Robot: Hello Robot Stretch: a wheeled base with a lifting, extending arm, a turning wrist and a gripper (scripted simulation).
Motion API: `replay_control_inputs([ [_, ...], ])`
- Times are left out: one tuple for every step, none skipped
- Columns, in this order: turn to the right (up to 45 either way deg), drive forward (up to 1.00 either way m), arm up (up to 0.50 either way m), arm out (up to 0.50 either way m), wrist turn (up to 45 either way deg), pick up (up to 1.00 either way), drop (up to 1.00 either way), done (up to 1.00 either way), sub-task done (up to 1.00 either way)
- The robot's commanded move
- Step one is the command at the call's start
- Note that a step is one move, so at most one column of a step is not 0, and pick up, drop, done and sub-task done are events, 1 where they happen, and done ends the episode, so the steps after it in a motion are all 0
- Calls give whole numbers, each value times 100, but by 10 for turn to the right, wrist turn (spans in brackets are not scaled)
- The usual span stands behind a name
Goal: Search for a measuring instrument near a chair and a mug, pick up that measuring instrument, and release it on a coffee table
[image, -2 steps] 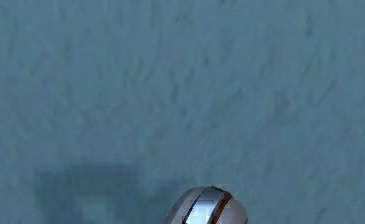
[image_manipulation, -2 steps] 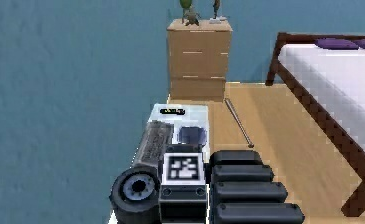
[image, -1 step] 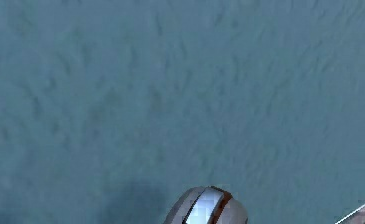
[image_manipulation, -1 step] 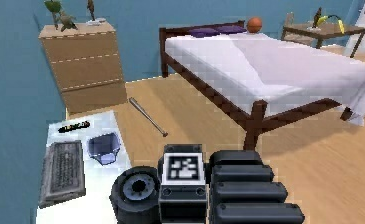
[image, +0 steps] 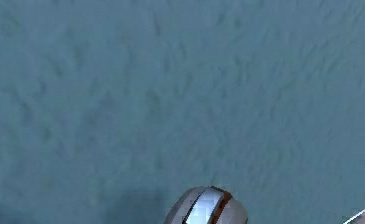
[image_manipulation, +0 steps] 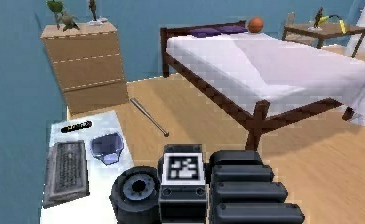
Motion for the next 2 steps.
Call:
replay_control_inputs([
  [450, 0, 0, 0, 0, 0, 0, 0, 0],
  [450, 0, 0, 0, 0, 0, 0, 0, 0],
])
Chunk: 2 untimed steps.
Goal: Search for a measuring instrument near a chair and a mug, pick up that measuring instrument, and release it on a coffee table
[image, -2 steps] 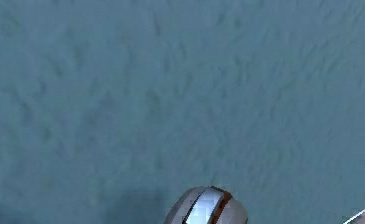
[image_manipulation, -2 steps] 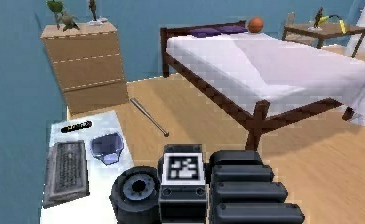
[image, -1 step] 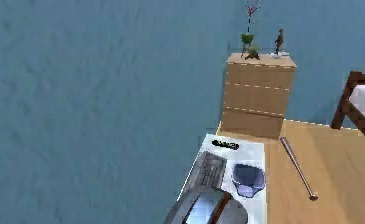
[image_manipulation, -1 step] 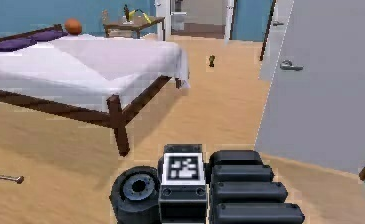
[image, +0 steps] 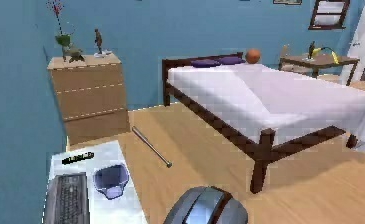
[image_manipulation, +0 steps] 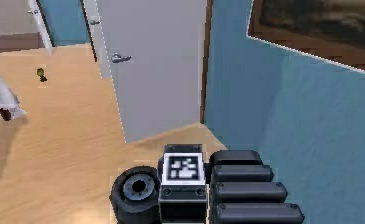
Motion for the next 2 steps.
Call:
replay_control_inputs([
  [450, 0, 0, 0, 0, 0, 0, 0, 0],
  [180, 0, 0, 0, 0, 0, 0, 0, 0],
])
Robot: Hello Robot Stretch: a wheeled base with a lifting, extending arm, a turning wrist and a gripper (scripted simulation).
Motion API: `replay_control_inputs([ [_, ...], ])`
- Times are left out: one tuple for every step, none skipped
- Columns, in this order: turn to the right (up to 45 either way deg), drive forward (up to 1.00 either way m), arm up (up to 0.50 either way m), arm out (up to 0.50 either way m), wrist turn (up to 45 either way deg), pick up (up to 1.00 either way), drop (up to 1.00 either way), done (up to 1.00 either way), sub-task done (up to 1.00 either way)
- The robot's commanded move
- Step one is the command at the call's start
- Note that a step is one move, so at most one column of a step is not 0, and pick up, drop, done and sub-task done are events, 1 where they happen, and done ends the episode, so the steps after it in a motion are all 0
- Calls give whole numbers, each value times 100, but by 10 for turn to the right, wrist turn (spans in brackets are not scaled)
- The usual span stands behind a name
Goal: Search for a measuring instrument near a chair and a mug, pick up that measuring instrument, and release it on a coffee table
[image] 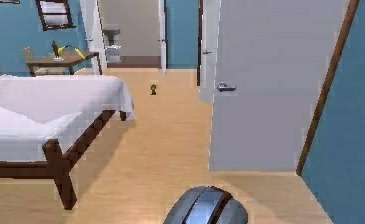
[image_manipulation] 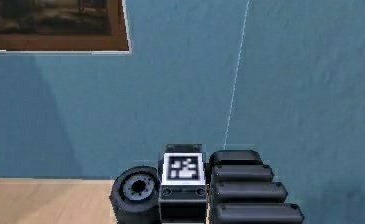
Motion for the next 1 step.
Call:
replay_control_inputs([
  [0, 15, 0, 0, 0, 0, 0, 0, 0],
])
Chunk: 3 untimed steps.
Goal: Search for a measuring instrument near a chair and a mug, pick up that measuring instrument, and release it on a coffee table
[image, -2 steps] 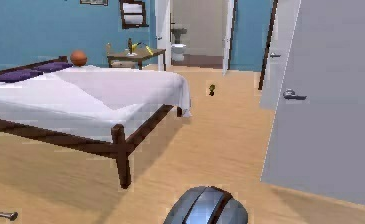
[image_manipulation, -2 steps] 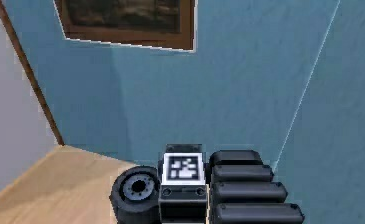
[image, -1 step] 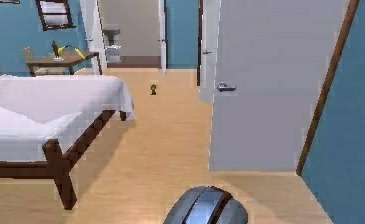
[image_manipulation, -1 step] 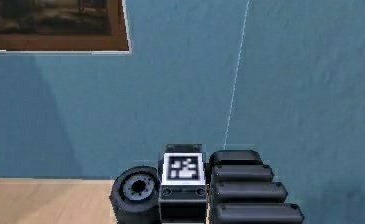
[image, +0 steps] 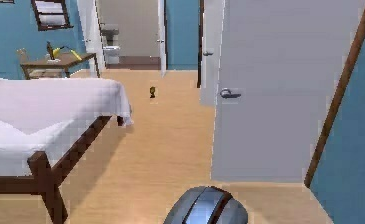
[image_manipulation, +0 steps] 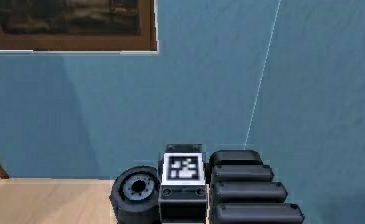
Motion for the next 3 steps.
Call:
replay_control_inputs([
  [450, 0, 0, 0, 0, 0, 0, 0, 0],
  [450, 0, 0, 0, 0, 0, 0, 0, 0],
  [450, 0, 0, 0, 0, 0, 0, 0, 0],
])
